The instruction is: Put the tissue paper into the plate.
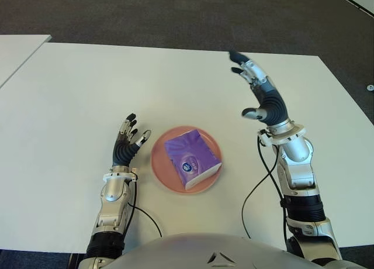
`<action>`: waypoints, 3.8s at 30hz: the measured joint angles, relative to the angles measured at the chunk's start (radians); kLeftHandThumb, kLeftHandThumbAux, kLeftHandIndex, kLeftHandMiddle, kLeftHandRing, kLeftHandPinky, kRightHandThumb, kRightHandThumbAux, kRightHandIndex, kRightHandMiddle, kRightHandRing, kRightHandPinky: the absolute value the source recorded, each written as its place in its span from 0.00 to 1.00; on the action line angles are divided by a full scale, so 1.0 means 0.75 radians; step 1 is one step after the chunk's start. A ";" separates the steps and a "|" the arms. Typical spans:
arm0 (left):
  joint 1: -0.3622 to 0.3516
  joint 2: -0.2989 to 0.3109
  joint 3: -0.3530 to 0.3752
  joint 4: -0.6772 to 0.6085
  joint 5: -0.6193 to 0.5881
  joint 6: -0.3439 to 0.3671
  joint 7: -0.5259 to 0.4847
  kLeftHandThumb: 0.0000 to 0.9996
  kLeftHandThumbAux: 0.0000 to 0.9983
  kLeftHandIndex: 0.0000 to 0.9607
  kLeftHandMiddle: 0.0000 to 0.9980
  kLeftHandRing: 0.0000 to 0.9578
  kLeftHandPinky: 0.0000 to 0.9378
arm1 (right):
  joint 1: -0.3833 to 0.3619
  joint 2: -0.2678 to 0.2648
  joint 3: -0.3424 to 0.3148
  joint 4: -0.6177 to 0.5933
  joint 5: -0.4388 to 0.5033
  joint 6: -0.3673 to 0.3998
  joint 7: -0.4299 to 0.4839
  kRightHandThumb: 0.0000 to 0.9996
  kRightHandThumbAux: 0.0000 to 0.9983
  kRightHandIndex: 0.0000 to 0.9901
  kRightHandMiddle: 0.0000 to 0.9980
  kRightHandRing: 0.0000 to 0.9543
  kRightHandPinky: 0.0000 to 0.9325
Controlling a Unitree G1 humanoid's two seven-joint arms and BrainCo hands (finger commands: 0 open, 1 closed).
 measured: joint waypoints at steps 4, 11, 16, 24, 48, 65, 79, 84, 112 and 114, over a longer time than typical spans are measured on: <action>0.001 -0.001 -0.003 -0.001 0.001 0.006 0.000 0.00 0.62 0.00 0.00 0.00 0.00 | -0.057 0.031 -0.058 0.081 0.017 -0.008 -0.060 0.11 0.36 0.00 0.00 0.00 0.00; 0.004 0.000 -0.001 -0.001 -0.001 0.010 0.000 0.00 0.62 0.00 0.00 0.00 0.00 | -0.049 0.139 -0.121 0.230 0.099 -0.130 -0.119 0.01 0.41 0.00 0.00 0.00 0.00; 0.004 0.002 0.001 -0.001 0.000 0.010 0.000 0.00 0.62 0.01 0.00 0.00 0.00 | 0.022 0.223 -0.120 0.274 0.100 -0.171 -0.166 0.00 0.46 0.00 0.00 0.00 0.00; 0.005 0.002 0.001 -0.002 0.001 0.010 0.000 0.00 0.62 0.01 0.00 0.00 0.00 | 0.109 0.319 -0.109 0.299 0.065 -0.217 -0.245 0.00 0.49 0.00 0.00 0.00 0.00; 0.003 0.011 0.005 -0.003 0.005 0.005 0.000 0.00 0.62 0.01 0.00 0.00 0.00 | 0.111 0.405 -0.099 0.857 -0.024 -0.228 -0.403 0.00 0.61 0.00 0.00 0.00 0.00; 0.004 0.011 0.008 -0.002 0.011 0.004 0.000 0.00 0.63 0.01 0.00 0.00 0.00 | 0.110 0.420 -0.057 0.945 -0.102 -0.242 -0.471 0.00 0.59 0.00 0.00 0.00 0.00; 0.005 0.012 0.008 -0.011 0.012 0.006 0.000 0.00 0.62 0.00 0.00 0.00 0.00 | 0.116 0.408 -0.042 0.950 -0.115 -0.230 -0.474 0.00 0.59 0.00 0.00 0.00 0.00; 0.007 0.012 0.008 -0.011 0.013 0.008 0.000 0.00 0.63 0.00 0.00 0.00 0.00 | 0.122 0.407 -0.038 0.940 -0.115 -0.223 -0.473 0.00 0.59 0.00 0.00 0.00 0.00; 0.002 0.013 0.016 -0.007 0.011 0.008 0.000 0.00 0.63 0.00 0.00 0.00 0.00 | 0.177 0.405 -0.039 0.870 -0.111 -0.199 -0.437 0.00 0.65 0.00 0.00 0.00 0.00; 0.001 0.013 0.017 -0.007 0.011 0.008 0.000 0.00 0.63 0.00 0.00 0.00 0.00 | 0.180 0.405 -0.041 0.869 -0.109 -0.196 -0.437 0.00 0.67 0.00 0.00 0.00 0.00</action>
